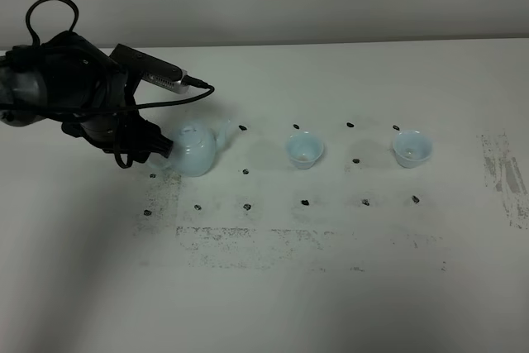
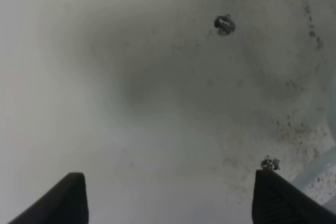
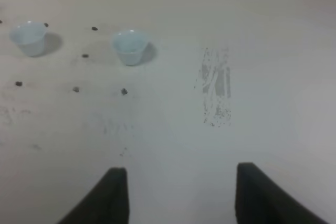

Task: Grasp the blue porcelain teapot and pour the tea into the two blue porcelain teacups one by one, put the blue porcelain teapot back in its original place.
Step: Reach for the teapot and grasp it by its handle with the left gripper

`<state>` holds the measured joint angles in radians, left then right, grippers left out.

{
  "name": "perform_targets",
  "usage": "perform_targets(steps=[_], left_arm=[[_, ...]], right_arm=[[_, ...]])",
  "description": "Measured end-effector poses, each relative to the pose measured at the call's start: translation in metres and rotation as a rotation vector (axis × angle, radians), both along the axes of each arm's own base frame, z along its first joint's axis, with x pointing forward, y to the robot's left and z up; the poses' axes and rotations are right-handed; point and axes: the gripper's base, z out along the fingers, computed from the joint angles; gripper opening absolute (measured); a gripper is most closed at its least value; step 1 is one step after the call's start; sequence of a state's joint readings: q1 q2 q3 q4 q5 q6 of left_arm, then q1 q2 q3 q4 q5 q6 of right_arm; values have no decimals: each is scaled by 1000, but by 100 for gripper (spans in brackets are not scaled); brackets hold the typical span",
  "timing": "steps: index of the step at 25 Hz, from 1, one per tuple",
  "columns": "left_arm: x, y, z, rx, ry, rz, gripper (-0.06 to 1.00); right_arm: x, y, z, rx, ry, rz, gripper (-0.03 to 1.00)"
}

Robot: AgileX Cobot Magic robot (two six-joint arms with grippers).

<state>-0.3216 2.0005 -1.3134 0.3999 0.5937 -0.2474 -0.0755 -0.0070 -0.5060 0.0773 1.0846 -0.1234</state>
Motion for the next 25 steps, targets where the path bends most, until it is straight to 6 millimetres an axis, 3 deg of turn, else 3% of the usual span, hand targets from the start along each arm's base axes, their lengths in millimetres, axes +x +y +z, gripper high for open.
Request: perform_targets(steps=[16, 25], left_arm=[[-10, -17, -2, 44, 62, -136, 62], [-16, -14, -4, 73, 134, -119, 62]], right_arm=[[0, 0, 0, 0, 0, 0, 48], [0, 0, 0, 0, 0, 0, 48]])
